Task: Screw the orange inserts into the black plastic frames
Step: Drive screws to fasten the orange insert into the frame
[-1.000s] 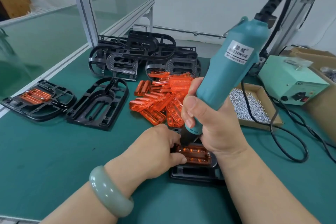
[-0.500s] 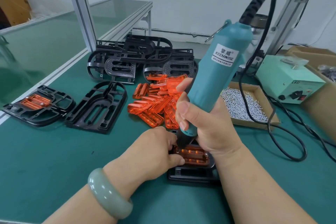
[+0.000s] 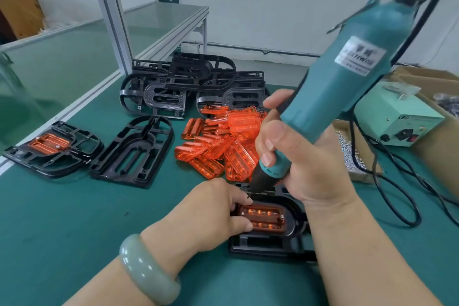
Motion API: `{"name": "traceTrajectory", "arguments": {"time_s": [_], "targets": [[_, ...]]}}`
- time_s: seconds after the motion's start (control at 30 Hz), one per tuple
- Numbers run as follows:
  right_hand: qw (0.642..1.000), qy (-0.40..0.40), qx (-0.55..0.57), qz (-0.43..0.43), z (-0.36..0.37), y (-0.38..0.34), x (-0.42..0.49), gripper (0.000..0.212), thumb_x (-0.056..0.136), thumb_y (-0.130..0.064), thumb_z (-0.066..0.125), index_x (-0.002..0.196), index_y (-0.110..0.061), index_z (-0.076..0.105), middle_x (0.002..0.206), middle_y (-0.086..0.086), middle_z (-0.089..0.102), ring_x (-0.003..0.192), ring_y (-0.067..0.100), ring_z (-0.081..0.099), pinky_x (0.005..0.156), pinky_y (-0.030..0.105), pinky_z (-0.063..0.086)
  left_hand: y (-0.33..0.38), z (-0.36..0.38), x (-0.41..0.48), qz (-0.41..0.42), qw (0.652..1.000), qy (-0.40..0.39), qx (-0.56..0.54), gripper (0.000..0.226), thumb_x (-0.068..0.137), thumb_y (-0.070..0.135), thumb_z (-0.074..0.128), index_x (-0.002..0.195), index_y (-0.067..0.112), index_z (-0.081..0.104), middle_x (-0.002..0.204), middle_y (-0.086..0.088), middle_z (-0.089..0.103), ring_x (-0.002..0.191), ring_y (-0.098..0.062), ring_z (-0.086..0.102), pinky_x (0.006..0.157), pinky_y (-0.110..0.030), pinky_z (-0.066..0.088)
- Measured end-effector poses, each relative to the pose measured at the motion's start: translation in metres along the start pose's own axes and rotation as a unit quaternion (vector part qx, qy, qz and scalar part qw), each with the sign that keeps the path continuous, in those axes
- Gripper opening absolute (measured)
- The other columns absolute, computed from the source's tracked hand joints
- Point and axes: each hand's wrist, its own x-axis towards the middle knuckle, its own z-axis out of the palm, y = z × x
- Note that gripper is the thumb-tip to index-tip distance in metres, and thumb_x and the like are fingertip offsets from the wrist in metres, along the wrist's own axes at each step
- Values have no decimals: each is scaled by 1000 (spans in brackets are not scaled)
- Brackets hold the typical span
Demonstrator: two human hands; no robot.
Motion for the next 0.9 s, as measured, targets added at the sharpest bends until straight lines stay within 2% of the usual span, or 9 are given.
{"name": "traceTrajectory", "arguments": {"time_s": [0.1, 0.23, 0.4, 0.5, 0.57, 0.67, 0.77, 0.9], "targets": [[999, 36, -2, -11, -5, -8, 3, 21, 78, -14, 63, 99, -14, 57, 60, -4, 51, 45, 12, 47, 52, 24, 41, 2, -2, 0, -3, 1000, 3, -4, 46, 75, 42, 75, 119, 38, 62, 81, 21, 48, 78, -1, 55, 76, -14, 44], [990, 137, 33, -6, -20, -7, -3, 15, 83, -7, 55, 95, -14, 56, 57, -5, 48, 44, 10, 45, 52, 22, 37, 3, -2, 0, -6, 1000, 2, 7, 46, 75, 44, 74, 119, 39, 61, 81, 21, 46, 76, 0, 51, 73, -13, 39], [954, 280, 105, -17, -47, -7, -12, 7, 87, -16, 54, 94, -19, 53, 57, -9, 46, 45, 5, 42, 53, 20, 38, 6, -4, -2, -8, 1000, -9, 21, 46, 77, 45, 72, 121, 39, 60, 84, 23, 45, 78, 0, 51, 74, -14, 41], [929, 338, 149, -26, -62, -2, -24, 2, 90, -22, 51, 92, -23, 51, 58, -12, 46, 46, 2, 42, 55, 18, 40, 10, -5, -2, -8, 999, -7, 45, 45, 78, 45, 70, 121, 40, 59, 87, 19, 45, 83, -3, 51, 77, -17, 42], [916, 358, 180, -27, -70, 0, -30, 3, 87, -25, 51, 90, -24, 51, 58, -13, 45, 47, 1, 42, 56, 17, 41, 13, -6, -2, -10, 997, -8, 71, 45, 80, 46, 68, 123, 40, 57, 92, 16, 44, 91, -7, 51, 80, -19, 40], [904, 376, 203, -34, -82, -3, -35, 9, 95, -25, 46, 88, -24, 52, 59, -13, 46, 47, 0, 42, 57, 15, 42, 25, -8, -2, 9, 991, 12, 131, 40, 84, 50, 60, 122, 38, 58, 101, 10, 44, 104, -13, 53, 87, -26, 43], [897, 385, 214, -40, -90, -7, -34, 13, 97, -26, 45, 87, -24, 52, 59, -13, 46, 47, 0, 42, 57, 16, 42, 46, -6, 2, 61, 990, 66, 110, 43, 85, 55, 54, 122, 34, 58, 114, 6, 51, 108, -15, 51, 95, -31, 42], [890, 398, 216, -54, -94, -8, -33, 10, 95, -27, 47, 86, -25, 51, 59, -13, 44, 48, 0, 41, 58, 17, 40, 79, 15, 15, 151, 975, -1, 163, 67, 76, 61, 62, 127, 18, 51, 124, -3, 50, 118, -22, 39, 106, -36, 32]]}}
